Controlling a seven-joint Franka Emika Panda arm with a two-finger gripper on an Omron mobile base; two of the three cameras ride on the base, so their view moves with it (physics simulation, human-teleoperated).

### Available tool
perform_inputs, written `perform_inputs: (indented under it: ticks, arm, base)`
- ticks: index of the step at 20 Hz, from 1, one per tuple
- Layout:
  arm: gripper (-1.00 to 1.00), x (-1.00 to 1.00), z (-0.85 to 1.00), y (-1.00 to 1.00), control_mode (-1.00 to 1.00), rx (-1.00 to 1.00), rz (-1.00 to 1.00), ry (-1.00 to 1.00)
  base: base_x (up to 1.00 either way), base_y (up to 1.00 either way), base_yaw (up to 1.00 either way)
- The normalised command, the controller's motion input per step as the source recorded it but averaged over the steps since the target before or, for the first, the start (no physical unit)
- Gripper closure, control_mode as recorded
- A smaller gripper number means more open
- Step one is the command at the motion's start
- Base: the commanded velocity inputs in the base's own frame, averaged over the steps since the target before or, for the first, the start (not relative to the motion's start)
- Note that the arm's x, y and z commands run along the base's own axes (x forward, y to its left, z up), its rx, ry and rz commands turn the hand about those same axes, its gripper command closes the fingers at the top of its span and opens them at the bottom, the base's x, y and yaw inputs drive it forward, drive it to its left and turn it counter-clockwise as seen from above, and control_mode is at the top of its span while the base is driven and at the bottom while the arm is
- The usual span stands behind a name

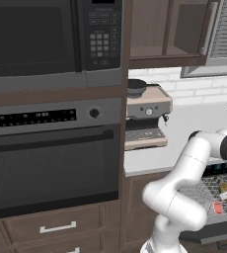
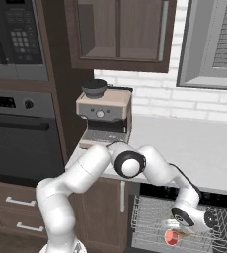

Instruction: Pick up the cup and bowl from the counter, place them in the dishwasher, and close the dishwasher door.

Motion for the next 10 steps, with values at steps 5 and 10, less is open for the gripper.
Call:
perform_inputs:
  ticks: [5,10]
  arm:
    - [1.0,-0.02,0.17,-0.02,-1.0,0.01,0.0,-0.01]
    - [1.0,0.32,0.35,0.0,-1.0,0.03,-0.05,-0.04]
  base:
    - [0.0,0.0,0.0]
    - [0.0,0.0,0.0]
